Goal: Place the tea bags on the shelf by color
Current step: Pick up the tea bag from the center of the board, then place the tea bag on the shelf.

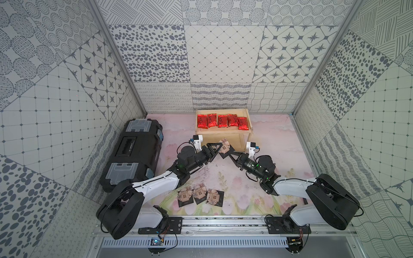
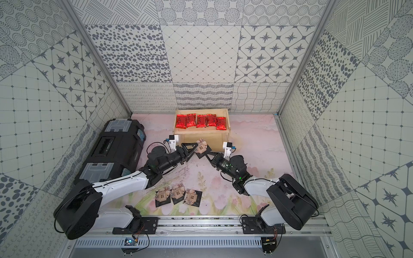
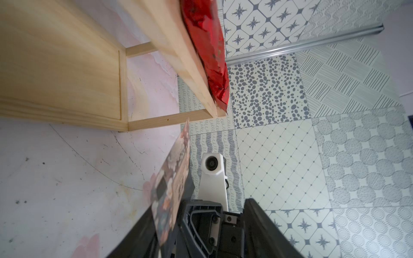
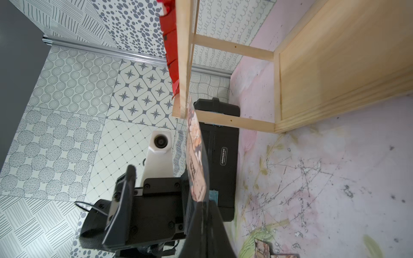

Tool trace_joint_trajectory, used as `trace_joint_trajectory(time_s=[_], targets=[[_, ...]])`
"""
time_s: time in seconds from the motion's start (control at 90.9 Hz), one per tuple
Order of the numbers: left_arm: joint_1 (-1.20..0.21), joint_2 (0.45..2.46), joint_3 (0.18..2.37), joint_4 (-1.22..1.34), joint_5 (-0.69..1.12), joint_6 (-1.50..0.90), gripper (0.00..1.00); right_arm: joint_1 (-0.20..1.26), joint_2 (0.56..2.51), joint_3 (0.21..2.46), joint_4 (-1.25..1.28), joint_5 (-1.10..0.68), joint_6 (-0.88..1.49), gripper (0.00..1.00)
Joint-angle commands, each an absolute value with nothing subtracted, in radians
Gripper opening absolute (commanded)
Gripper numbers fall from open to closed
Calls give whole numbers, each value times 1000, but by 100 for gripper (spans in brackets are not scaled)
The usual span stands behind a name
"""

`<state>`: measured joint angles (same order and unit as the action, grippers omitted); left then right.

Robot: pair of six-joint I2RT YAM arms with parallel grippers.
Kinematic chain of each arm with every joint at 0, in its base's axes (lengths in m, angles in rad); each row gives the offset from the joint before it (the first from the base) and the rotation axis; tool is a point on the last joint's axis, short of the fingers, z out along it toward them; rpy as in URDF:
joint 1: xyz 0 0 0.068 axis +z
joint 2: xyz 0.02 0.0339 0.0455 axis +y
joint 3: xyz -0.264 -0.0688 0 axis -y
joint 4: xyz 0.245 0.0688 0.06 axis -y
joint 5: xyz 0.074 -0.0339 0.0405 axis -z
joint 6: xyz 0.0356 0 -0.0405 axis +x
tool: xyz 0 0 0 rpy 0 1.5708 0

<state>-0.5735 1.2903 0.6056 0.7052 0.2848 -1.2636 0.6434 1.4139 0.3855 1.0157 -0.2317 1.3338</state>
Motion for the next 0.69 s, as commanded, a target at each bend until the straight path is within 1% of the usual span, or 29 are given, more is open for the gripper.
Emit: trace_joint_trajectory(time_s=[0.0, 0.044, 0.11, 0.352, 0.506, 0.682], targets=[[-558, 1157, 661, 347, 259, -1035, 80, 626, 1441, 394, 997, -118, 1233, 0], [-552, 1133, 664, 288, 255, -1005, 82, 618, 1456, 400, 988, -84, 1207, 0], [-536, 1113, 667, 239, 261, -986, 83, 605, 1490, 408, 1002, -45, 1177, 0], [-502, 1096, 687, 117, 309, -946, 84, 581, 1663, 439, 1115, 126, 1167, 0], [-494, 1069, 690, 56, 323, -912, 84, 565, 1775, 465, 1193, 189, 1148, 0], [-475, 1056, 683, 28, 350, -883, 84, 547, 1852, 512, 1246, 213, 1112, 0]])
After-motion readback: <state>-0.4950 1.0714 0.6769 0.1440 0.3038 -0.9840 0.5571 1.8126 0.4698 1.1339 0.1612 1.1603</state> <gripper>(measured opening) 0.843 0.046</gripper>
